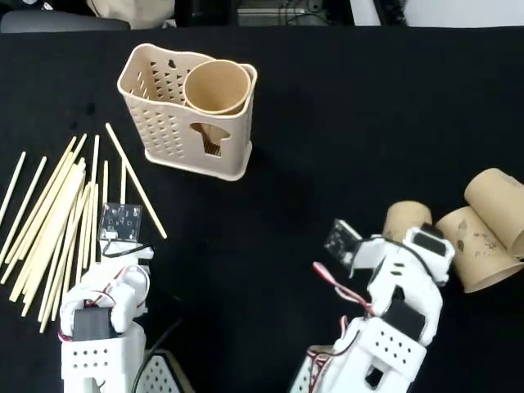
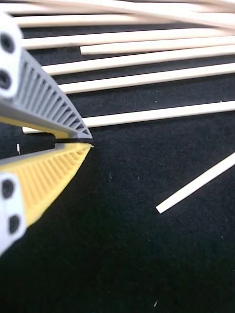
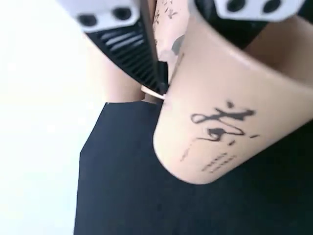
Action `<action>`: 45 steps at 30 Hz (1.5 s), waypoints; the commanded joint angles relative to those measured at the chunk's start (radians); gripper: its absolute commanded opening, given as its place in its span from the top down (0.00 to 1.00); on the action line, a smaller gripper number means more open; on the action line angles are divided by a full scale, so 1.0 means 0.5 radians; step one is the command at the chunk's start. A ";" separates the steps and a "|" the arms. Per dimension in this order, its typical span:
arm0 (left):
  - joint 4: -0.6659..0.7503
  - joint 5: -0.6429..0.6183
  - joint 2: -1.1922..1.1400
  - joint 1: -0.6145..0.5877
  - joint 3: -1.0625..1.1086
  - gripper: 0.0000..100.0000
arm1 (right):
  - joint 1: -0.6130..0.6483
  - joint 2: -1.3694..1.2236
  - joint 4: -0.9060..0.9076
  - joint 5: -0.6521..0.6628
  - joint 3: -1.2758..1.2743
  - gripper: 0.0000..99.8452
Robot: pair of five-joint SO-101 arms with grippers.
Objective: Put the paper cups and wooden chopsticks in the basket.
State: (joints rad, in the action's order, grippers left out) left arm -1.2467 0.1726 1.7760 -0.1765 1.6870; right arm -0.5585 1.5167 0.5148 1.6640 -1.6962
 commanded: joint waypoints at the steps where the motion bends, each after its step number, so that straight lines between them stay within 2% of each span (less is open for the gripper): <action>1: -0.012 -0.015 0.018 0.014 0.026 0.97 | 0.098 0.146 0.083 -0.126 0.002 0.98; 7: -0.012 -0.015 0.018 0.014 0.026 0.97 | 0.114 0.453 0.292 -0.301 0.005 0.99; 16: -0.012 -0.015 0.018 0.014 0.026 0.97 | 0.114 0.756 0.850 -0.476 0.060 0.99; 19: -0.012 -0.015 0.018 0.014 0.026 0.97 | 0.135 0.723 0.945 -0.635 0.180 0.99; 26: -0.012 -0.015 0.018 0.014 0.026 0.97 | 0.371 0.597 1.399 -1.071 0.704 0.99; 31: -0.012 -0.015 0.018 0.014 0.026 0.97 | 0.494 0.305 1.553 -1.412 1.109 0.99; 36: -0.012 -0.015 0.018 0.014 0.026 0.97 | 0.644 -0.195 1.596 -1.749 1.554 0.99; 45: -0.012 -0.015 0.018 0.014 0.026 0.97 | 1.117 -1.370 1.976 -2.391 2.837 0.99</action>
State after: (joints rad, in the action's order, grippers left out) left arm -1.2467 0.1726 1.7760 -0.1765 1.6870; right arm -0.0736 1.0073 1.4630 0.5562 -0.5347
